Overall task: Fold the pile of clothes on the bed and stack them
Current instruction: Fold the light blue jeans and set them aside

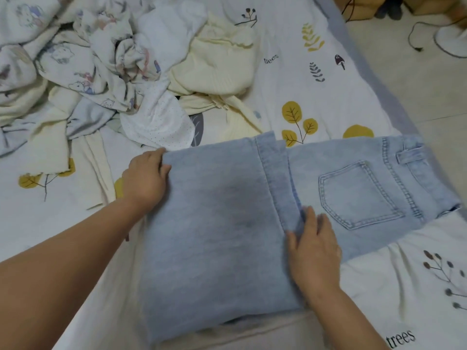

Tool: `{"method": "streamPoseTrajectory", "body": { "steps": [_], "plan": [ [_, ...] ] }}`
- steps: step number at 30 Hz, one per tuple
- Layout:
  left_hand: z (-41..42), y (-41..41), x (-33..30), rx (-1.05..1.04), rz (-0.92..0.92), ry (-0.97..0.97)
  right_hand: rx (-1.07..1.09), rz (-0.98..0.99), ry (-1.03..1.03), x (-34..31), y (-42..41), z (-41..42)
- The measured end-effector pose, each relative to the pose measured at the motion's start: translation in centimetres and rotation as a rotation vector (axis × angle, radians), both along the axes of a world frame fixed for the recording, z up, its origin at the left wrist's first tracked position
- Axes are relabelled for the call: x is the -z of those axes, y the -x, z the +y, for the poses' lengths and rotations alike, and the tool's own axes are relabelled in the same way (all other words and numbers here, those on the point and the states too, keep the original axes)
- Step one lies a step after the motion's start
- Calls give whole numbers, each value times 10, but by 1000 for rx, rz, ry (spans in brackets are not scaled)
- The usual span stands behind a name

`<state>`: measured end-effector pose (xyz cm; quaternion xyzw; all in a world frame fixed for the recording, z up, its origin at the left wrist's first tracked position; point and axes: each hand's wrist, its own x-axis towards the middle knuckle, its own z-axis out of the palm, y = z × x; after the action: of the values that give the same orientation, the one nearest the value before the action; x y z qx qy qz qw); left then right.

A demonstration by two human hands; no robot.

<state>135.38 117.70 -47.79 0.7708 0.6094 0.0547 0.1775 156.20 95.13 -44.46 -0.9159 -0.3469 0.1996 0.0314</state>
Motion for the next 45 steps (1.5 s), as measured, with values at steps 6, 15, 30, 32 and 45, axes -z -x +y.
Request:
{"method": "streamPoseTrajectory", "body": {
  "steps": [6, 15, 30, 32, 45],
  "plan": [
    [20, 0, -14, -22, -11, -30, 124, 318, -68, -4, -14, 14],
    [-14, -34, -27, -22, 112, -139, -148, -45, 101, 12, -7, 8],
    [-197, -105, 5, 725, 237, 107, 1207, 800, -752, -2, -166, -41],
    [-197, -103, 2, 739, 246, 157, 1235, 1011, -807, -13, -167, -36],
    [-110, -43, -55, -213, -877, 820, 432, 546, -1159, -89, -71, 1]
  ]
}}
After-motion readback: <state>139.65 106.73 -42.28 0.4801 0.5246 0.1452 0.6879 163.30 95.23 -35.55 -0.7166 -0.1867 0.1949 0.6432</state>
